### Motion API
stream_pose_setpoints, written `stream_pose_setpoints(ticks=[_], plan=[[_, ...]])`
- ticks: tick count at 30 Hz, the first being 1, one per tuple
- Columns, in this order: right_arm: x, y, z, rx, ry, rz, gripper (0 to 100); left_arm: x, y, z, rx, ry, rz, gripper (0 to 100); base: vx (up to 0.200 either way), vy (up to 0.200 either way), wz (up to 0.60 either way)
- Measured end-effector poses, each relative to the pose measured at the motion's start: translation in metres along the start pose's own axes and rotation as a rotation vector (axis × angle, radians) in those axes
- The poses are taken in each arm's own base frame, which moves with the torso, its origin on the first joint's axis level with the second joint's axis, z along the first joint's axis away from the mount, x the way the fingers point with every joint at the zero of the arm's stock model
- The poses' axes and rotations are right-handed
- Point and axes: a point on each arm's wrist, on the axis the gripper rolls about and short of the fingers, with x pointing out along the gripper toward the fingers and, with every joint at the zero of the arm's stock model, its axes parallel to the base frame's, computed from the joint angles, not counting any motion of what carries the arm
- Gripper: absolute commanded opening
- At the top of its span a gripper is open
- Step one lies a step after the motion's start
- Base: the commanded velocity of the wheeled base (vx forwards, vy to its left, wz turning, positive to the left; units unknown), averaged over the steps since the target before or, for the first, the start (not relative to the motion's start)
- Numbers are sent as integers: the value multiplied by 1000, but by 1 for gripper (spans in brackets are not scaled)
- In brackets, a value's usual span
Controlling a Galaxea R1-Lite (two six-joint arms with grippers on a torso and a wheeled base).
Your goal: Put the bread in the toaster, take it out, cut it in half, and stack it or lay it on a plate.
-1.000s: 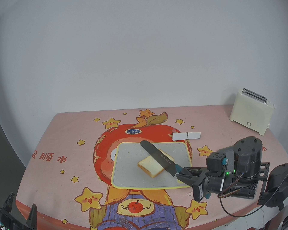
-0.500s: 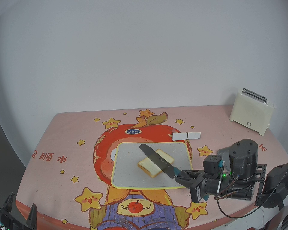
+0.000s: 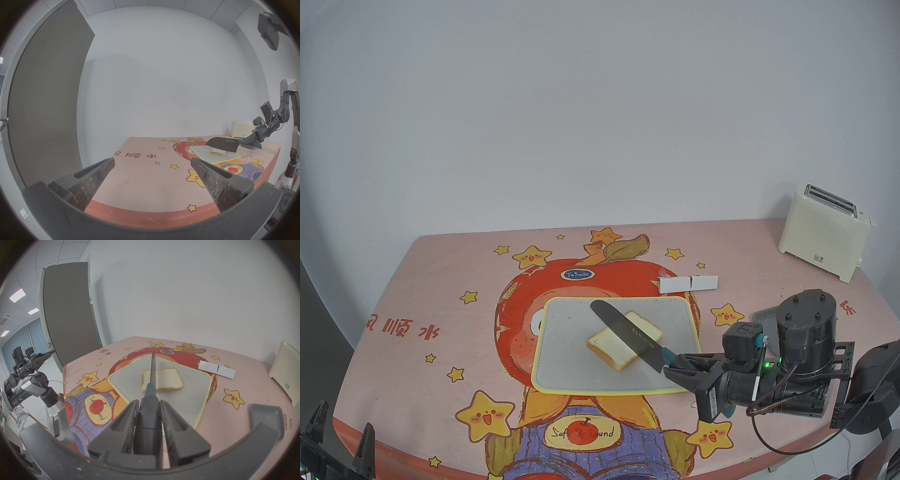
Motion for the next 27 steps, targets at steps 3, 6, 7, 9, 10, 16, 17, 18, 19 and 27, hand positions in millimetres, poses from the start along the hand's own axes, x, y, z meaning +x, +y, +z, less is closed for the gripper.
stream_pose_setpoints(ticks=[3,6,7,9,10,16,17,18,19,27], plan=[[0,-1,0,1,-1,-4,0,0,0,0,3,0,0,100,0,0,0],[0,-2,0,2,-1,-6,0,0,0,0,2,0,-1,100,0,0,0],[0,-2,0,3,-1,-7,0,0,0,0,2,0,0,100,0,0,0],[0,-2,1,3,-1,-8,0,0,0,0,2,0,-1,100,0,0,0],[0,-2,1,4,-1,-9,0,0,0,0,1,0,-1,100,0,0,0],[0,-3,0,5,1,-12,0,0,0,0,-6,-4,0,100,0,0,0],[0,-3,0,5,2,-12,0,0,0,1,-7,-7,1,100,0,0,0],[0,-3,0,5,3,-12,0,0,0,1,-10,-9,3,100,0,0,0],[0,-3,0,5,3,-13,0,0,0,1,-12,-12,6,100,0,0,0],[0,-3,-1,3,6,-13,0,0,0,2,-20,-16,16,100,0,0,0]])
